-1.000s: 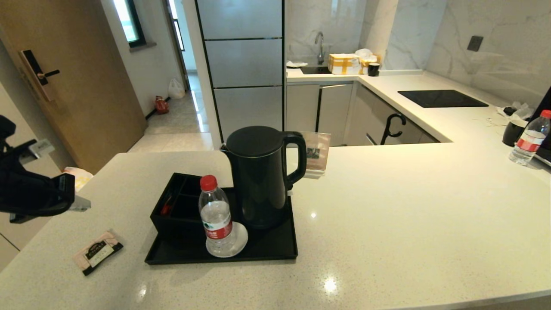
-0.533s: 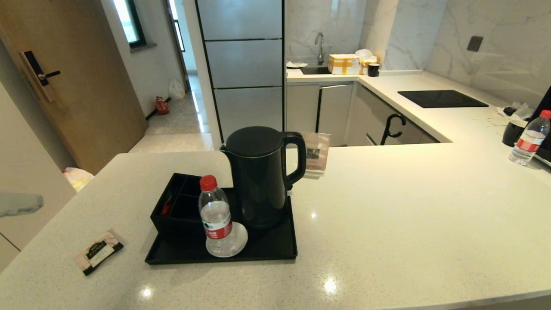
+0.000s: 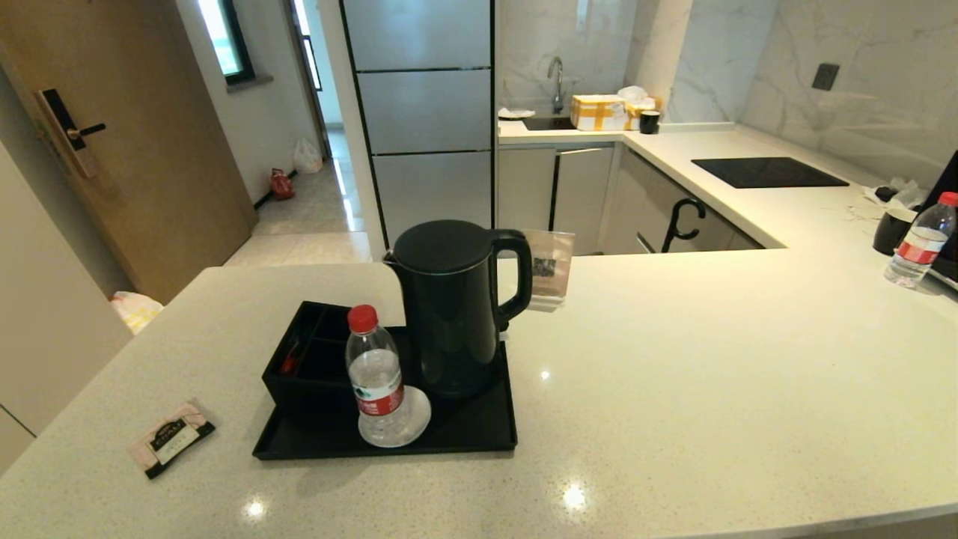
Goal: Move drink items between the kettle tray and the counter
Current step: Pick up the kettle
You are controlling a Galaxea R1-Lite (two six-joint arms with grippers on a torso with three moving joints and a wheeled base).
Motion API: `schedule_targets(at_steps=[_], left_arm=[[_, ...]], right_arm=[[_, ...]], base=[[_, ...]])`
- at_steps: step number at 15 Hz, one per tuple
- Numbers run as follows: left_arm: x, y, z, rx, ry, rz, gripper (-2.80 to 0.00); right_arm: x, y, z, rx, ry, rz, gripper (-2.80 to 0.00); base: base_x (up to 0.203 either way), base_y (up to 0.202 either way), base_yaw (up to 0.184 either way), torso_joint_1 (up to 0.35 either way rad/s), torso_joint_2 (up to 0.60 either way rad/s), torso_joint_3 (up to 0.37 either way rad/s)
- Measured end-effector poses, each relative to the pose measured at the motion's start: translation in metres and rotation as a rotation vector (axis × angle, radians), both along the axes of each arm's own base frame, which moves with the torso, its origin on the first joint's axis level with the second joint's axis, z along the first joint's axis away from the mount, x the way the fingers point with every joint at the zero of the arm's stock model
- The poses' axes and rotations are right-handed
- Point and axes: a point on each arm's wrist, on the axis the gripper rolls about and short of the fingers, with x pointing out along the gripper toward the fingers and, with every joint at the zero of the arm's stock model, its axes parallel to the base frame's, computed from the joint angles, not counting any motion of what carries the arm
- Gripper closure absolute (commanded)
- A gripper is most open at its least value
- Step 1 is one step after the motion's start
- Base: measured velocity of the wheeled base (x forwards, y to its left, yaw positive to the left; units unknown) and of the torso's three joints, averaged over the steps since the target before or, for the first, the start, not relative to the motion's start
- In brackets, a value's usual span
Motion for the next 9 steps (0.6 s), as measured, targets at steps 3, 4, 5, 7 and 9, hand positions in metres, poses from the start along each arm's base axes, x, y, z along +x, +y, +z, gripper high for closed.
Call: schedule_targets(at_steps=[3, 4, 5, 7, 9], left_arm=[[-0.054, -0.005, -0.026, 0.071, -0.053, 0.047, 0.00], [-0.063, -0.004, -0.031, 0.080, -0.070, 0.047, 0.00], [-0.069, -0.005, -0.034, 0.085, -0.092, 0.045, 0.00], [-0.077, -0.004, -0.040, 0.088, -0.101, 0.050, 0.00], [-0.093, 0.008, -0.061, 0.090, -0.078, 0.037, 0.00]], right_arm=[[0.000, 0.000, 0.000, 0.000, 0.000, 0.000, 0.00], [0.000, 0.000, 0.000, 0.000, 0.000, 0.000, 0.00], [0.000, 0.000, 0.000, 0.000, 0.000, -0.001, 0.00], [0.000, 0.000, 0.000, 0.000, 0.000, -0.001, 0.00], [0.000, 0.000, 0.000, 0.000, 0.000, -0.002, 0.00]], base=[[0.000, 0.000, 0.000, 0.000, 0.00, 0.000], [0.000, 0.000, 0.000, 0.000, 0.00, 0.000], [0.000, 0.000, 0.000, 0.000, 0.00, 0.000], [0.000, 0.000, 0.000, 0.000, 0.00, 0.000], [0.000, 0.000, 0.000, 0.000, 0.00, 0.000]])
